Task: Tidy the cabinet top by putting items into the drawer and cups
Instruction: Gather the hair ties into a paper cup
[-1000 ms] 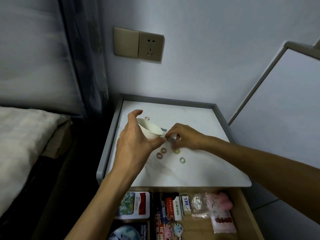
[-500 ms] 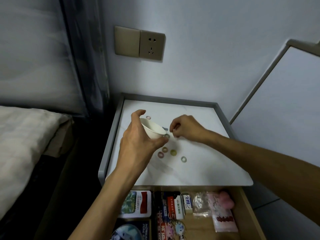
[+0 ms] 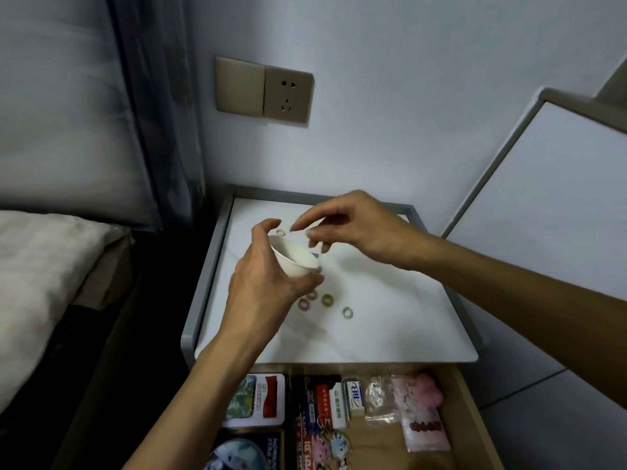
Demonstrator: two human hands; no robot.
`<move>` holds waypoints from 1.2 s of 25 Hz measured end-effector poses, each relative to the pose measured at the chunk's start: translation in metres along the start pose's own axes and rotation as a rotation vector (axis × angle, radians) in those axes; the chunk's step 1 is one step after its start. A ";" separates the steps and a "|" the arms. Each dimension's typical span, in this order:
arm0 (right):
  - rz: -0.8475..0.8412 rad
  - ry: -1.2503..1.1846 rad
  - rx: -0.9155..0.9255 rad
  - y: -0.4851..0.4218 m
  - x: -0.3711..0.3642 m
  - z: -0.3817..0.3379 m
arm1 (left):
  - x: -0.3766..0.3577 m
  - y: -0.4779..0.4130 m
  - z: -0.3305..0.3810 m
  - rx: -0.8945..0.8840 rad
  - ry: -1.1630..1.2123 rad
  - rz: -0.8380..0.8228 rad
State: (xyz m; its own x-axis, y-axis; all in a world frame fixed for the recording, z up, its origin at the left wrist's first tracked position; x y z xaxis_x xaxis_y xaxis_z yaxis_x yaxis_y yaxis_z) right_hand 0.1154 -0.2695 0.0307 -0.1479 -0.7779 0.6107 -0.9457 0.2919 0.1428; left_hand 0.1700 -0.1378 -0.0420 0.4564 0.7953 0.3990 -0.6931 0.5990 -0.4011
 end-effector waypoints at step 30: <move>0.185 0.112 -0.362 -0.021 -0.019 0.092 | 0.021 0.002 -0.007 0.031 -0.003 0.012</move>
State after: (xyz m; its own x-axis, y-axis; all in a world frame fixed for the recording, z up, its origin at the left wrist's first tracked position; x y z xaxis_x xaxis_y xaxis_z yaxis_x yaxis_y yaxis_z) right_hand 0.1114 -0.3118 -0.0551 -0.2548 -0.6342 0.7300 -0.7406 0.6134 0.2743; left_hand 0.1826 -0.1194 -0.0399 0.4462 0.8020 0.3971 -0.7154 0.5863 -0.3802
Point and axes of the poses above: each hand's wrist, its own y-axis away from the middle knuckle, its own x-axis out of the back of the hand, z = x × y, the point moved 5 cm from there along -y, towards the middle knuckle, and after that the axes turned 14 degrees about -x, right-handed, at the moved point
